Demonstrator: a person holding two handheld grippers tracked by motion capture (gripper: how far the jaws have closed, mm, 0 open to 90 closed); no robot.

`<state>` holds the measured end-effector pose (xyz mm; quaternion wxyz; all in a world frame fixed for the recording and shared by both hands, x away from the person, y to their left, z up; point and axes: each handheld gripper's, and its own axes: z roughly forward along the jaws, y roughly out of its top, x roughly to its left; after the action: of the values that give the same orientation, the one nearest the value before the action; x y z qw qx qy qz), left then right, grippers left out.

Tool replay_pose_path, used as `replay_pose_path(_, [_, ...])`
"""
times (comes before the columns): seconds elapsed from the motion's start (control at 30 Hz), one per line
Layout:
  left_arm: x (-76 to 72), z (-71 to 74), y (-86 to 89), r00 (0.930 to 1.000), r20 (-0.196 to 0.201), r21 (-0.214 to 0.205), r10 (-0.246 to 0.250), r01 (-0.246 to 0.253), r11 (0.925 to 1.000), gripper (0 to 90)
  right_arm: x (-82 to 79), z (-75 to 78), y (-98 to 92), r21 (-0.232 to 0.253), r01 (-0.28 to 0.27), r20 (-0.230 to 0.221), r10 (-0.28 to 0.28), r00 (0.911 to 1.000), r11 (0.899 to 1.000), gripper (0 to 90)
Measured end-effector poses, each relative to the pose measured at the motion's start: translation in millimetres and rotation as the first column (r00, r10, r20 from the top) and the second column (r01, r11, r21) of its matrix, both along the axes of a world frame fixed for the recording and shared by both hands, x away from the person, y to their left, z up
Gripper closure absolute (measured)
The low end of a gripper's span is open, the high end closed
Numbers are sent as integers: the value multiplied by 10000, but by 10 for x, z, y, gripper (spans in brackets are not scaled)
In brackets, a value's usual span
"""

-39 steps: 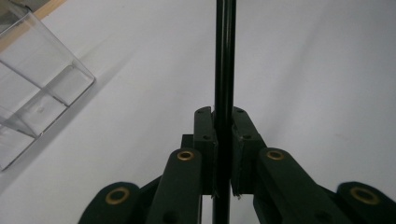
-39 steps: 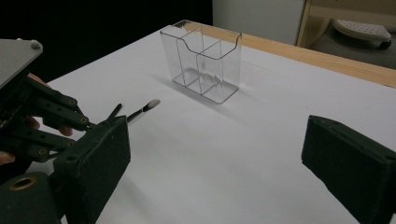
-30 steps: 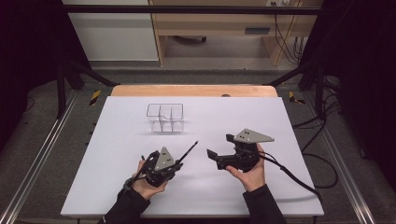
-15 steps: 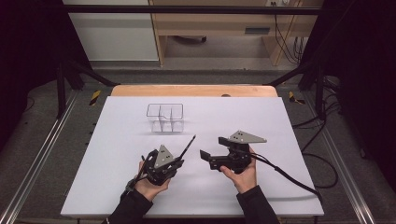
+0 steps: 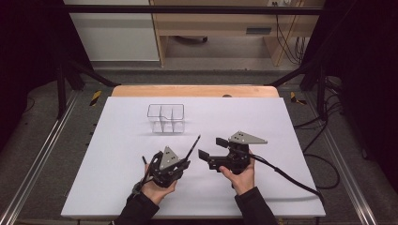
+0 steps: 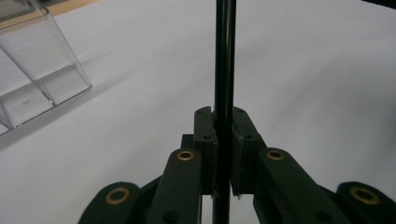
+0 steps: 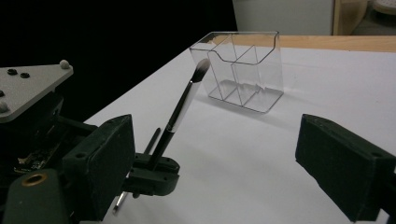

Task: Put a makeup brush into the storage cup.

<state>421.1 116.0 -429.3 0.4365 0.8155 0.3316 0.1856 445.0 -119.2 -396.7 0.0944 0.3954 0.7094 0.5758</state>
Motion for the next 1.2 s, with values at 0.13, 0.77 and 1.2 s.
replay_pose_path(0.13, [-20,11,-45,9999,46,-192,128,-127,9997,826,-10,5,12,142,-6,-13,6,10000,9999,143])
replay_pose_path(0.77, [-50,-23,-321,9991,-106,-1221,413,-423,9916,826,-18,-14,50,655,219,-99,-213,9997,9976,307])
replay_pose_path(1.2, [-60,-40,-379,9974,435,-1018,570,-523,9934,826,-36,-30,72,989,492,-168,-478,9987,9939,582])
